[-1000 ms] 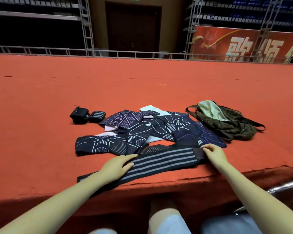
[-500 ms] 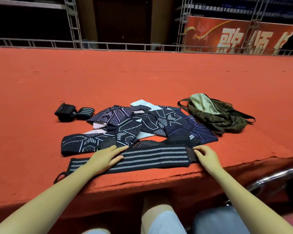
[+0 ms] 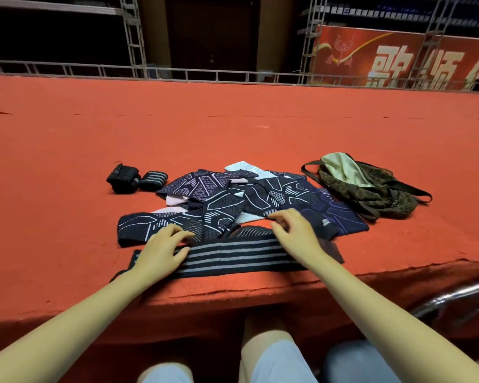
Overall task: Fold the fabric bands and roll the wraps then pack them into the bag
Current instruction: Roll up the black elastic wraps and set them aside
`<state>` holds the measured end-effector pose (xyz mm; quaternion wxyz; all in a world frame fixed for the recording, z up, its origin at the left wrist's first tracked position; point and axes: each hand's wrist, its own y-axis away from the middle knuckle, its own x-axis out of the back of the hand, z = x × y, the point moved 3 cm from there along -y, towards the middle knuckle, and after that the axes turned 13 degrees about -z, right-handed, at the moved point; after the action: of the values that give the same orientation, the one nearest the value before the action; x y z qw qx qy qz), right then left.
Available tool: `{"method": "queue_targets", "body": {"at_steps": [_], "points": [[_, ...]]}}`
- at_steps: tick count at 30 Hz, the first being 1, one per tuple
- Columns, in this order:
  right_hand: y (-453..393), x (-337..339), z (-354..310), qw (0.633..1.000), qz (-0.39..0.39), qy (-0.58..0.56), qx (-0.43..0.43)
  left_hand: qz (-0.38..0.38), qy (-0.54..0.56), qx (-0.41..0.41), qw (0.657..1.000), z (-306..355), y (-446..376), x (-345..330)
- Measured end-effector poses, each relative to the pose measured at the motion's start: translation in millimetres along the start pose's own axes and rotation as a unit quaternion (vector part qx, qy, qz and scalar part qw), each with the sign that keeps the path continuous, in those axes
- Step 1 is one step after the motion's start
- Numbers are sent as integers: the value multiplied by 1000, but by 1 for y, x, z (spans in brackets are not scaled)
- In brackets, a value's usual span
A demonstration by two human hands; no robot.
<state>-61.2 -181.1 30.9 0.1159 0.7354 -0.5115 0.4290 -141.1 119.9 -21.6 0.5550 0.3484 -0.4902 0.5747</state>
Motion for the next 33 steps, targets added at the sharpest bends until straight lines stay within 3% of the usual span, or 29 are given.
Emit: {"method": "queue_targets", "body": {"at_steps": [7, 11, 14, 18, 20, 24, 27, 29, 33], "points": [[-21, -111, -87, 982, -165, -11, 94, 16, -16, 153, 988, -42, 41, 10], [-26, -147, -97, 975, -203, 28, 87, 20, 1, 226, 974, -66, 61, 6], [-29, -164, -93, 972, -206, 82, 75, 33, 30, 221, 974, -64, 63, 4], [-25, -172, -87, 974, -184, 92, 97, 3, 126, 241, 962, -66, 56, 13], [-24, -171, -85, 976, -177, 73, 107, 5, 226, 236, 945, -70, 52, 19], [-23, -168, -83, 981, -175, -10, 89, 89, 425, 198, 879, -49, 46, 26], [-22, -164, -82, 979, -164, -106, 52, 50, 515, 159, 841, -27, 41, 13], [-22, -163, -81, 974, -168, -144, 41, 13, 477, 144, 867, -16, 41, 5], [-22, -165, -84, 976, -179, -121, 35, 37, 354, 125, 926, -16, 42, -1]]}}
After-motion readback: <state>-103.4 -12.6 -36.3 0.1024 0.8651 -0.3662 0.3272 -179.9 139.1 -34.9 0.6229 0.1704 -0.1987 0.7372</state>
